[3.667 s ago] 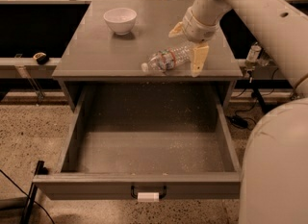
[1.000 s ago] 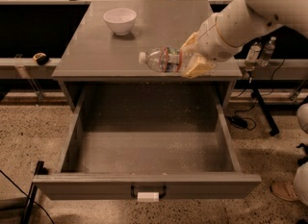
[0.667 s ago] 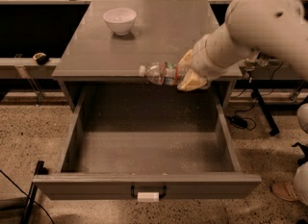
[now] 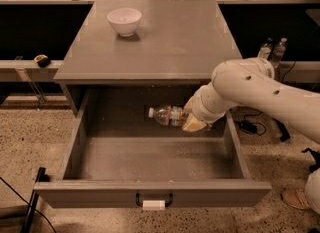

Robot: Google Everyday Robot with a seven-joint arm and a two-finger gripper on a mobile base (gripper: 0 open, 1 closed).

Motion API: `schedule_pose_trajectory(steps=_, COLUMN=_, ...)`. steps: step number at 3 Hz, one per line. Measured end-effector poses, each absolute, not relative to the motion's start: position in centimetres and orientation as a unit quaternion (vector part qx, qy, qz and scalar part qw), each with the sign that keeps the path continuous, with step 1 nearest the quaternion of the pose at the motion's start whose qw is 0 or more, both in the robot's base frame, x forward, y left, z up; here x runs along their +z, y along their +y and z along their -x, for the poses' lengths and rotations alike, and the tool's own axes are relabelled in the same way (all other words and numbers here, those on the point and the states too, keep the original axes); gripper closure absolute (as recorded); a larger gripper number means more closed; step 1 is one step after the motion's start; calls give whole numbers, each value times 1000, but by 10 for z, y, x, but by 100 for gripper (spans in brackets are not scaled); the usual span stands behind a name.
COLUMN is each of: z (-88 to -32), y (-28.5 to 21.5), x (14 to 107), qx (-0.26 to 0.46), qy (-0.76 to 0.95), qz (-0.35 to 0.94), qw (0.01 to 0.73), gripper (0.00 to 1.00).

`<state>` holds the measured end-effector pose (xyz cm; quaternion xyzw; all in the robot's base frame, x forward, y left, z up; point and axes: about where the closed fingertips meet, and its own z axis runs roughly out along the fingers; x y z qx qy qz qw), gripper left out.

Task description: Place water bottle into top drawer

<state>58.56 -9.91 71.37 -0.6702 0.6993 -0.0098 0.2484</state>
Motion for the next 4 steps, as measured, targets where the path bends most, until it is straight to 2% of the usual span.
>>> schedule_pose_trajectory(steps=1, z=-585, y=-97, x=708, qx=2, qy=698, qz=674, qw=243, gripper=100)
schedule_pose_trajectory(steps=3, z=-556, y=-79, x=617, qx=141, qy=699, qz=674, qw=191, gripper=100)
schedule_pose_trajectory(steps=4, z=-553, y=-77, x=615, qx=150, qy=698, qz=675, qw=187, gripper=82)
